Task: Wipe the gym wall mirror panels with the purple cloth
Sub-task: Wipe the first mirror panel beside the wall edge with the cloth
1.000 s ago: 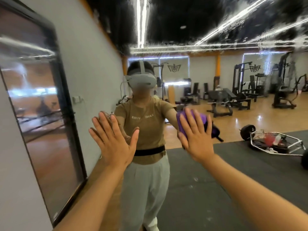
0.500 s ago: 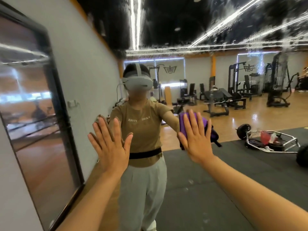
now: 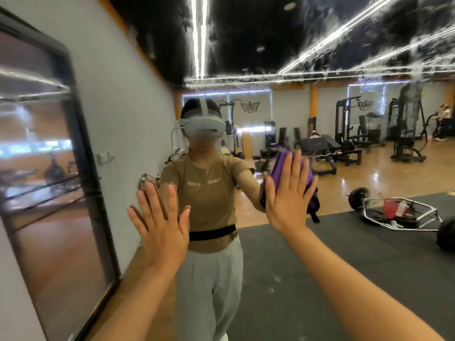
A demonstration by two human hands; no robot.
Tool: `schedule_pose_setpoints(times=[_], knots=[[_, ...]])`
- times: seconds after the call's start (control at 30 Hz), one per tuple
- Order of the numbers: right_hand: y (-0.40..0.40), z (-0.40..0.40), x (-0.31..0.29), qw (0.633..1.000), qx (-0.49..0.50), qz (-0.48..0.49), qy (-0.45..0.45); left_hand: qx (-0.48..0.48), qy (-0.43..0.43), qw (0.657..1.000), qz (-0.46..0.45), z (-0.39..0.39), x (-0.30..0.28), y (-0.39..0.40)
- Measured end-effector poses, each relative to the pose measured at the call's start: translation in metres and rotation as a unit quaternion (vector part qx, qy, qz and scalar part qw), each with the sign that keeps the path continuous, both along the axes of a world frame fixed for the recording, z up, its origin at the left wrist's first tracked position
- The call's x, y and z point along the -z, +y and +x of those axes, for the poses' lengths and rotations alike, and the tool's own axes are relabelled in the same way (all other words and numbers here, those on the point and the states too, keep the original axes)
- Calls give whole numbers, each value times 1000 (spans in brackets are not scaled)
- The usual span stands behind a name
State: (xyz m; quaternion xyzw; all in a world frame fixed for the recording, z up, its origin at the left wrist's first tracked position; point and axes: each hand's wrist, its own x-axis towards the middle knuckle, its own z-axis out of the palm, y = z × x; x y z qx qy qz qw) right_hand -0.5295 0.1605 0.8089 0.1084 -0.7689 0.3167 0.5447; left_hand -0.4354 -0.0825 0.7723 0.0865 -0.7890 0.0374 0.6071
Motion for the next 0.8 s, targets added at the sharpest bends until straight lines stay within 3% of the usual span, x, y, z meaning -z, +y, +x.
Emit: schedule_pose_setpoints(times=[0.1, 0.2, 0.3, 0.53, 0.8], knots=[[7, 4, 59, 999, 6, 40, -10, 5, 4, 1000, 1, -1, 1, 0], [14, 4, 70, 997, 1, 73, -26, 3, 8, 1000, -2, 0, 2, 0], [14, 5, 46, 997, 8, 65, -44, 8, 8, 1000, 1, 0, 2, -1], [26, -2, -79, 997, 23, 60, -42, 21, 11, 1000, -1, 1, 1, -1], [24, -7, -68, 999, 14, 51, -12, 22, 30, 999, -6, 0, 2, 0]])
